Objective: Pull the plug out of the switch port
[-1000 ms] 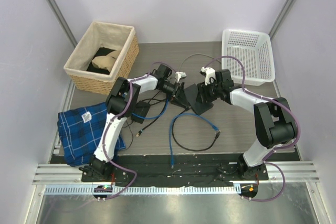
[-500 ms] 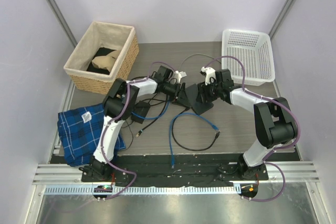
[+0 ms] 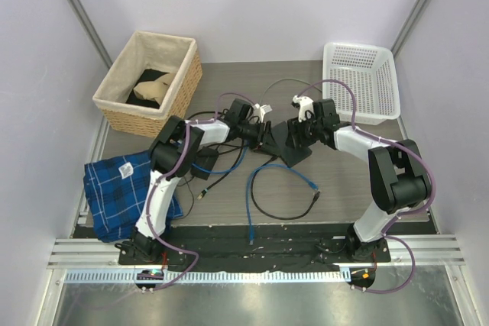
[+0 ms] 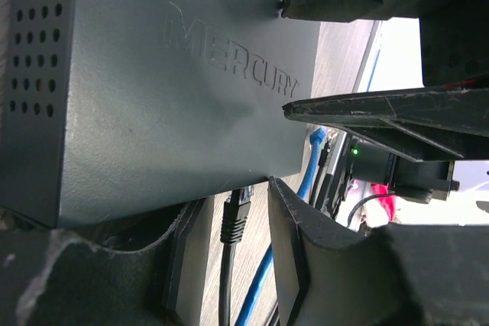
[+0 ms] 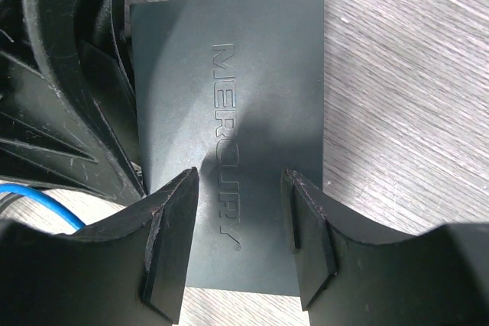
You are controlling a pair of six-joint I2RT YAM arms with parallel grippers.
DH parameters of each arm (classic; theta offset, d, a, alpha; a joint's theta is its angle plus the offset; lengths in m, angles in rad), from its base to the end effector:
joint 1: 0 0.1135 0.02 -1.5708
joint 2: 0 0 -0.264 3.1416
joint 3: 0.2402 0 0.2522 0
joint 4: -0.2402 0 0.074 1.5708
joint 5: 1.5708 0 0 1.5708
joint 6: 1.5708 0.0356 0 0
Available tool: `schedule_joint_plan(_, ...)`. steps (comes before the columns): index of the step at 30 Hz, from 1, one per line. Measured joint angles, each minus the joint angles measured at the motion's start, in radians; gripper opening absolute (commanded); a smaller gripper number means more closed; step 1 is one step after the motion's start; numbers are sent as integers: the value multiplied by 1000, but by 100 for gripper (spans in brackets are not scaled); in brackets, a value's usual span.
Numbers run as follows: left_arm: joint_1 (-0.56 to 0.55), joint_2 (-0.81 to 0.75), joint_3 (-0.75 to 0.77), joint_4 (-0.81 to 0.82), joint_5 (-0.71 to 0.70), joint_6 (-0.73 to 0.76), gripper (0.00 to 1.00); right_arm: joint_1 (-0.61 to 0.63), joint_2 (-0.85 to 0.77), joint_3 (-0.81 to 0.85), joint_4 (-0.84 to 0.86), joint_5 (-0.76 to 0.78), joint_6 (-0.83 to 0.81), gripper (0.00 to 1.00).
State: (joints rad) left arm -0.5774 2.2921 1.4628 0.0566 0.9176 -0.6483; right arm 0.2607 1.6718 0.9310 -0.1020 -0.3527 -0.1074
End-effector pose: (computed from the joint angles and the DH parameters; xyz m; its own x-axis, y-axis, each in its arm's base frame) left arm 0.3805 -0.2816 0.1049 -0.9542 0.1837 -0.2360 0.2910 0.3886 -0.8743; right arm 0.3247 0.0993 0.1749 -0.6674 -0.2821 -0.6892 -0.5386 0.8220 0.1851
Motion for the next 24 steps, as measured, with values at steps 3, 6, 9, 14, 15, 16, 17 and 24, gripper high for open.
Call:
schedule_joint_plan(3,1,11,0,27,27,2,40,-1,0,0,1,4,0,55)
schedule_joint_plan(6,2,19,0,45,45,3,40,-1,0,1,1,8,0,56)
schedule_joint_plan(9,2,19,0,45,45,6,39,-1,0,1,1,11,0,55)
schedule_joint_plan(14,2,19,-2,51,48,22,38,-1,2,3,1,10,0,55)
schedule_joint_plan(15,2,19,-5,58,52,26,38,-1,2,3,1,10,0,55)
schedule_joint_plan(16,2,19,-9,67,56,29,38,-1,2,3,1,10,0,55)
schedule_joint_plan(17,2,20,-13,80,62,30,38,-1,3,3,1,10,0,55)
schedule_joint_plan(24,2,27,-16,89,68,63,26,-1,4,5,1,11,-1,55)
